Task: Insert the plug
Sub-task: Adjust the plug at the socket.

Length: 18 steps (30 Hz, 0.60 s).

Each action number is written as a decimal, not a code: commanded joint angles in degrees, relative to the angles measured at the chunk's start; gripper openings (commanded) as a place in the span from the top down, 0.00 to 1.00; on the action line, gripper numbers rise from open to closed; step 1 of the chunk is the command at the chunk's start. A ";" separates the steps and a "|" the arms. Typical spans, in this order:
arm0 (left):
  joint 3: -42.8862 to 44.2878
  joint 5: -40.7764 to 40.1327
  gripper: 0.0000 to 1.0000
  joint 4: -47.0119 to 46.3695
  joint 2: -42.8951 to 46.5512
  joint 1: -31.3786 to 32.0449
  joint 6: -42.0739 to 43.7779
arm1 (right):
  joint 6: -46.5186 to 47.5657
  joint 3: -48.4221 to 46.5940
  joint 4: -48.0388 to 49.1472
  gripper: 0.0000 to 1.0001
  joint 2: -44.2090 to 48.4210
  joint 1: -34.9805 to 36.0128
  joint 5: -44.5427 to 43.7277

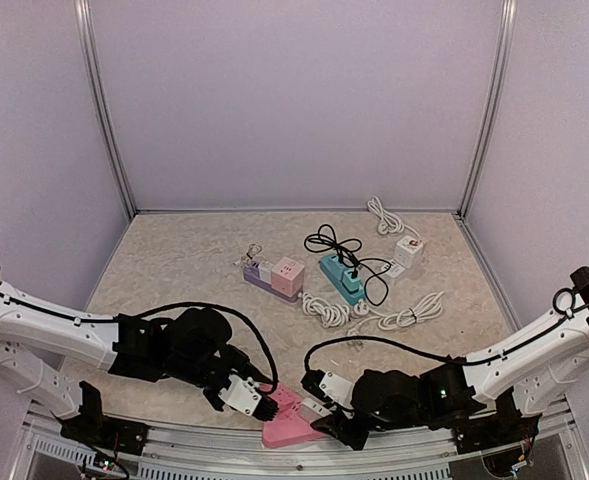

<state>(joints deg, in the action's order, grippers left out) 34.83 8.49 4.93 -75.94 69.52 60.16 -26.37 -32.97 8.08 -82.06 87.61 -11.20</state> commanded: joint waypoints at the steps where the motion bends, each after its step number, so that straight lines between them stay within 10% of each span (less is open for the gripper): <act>1: 3.02 2.41 0.64 2.39 -0.41 0.36 -3.17 | 2.38 -1.74 -0.70 0.69 -3.15 -0.36 2.23; 18: 9.04 10.09 0.67 6.54 -4.43 -3.04 -18.40 | 3.12 -1.64 -0.50 0.70 -2.64 -0.34 1.27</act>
<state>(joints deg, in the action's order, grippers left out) 41.41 17.41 10.37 -79.05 67.35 43.33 -23.59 -34.33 7.55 -85.19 87.61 -9.63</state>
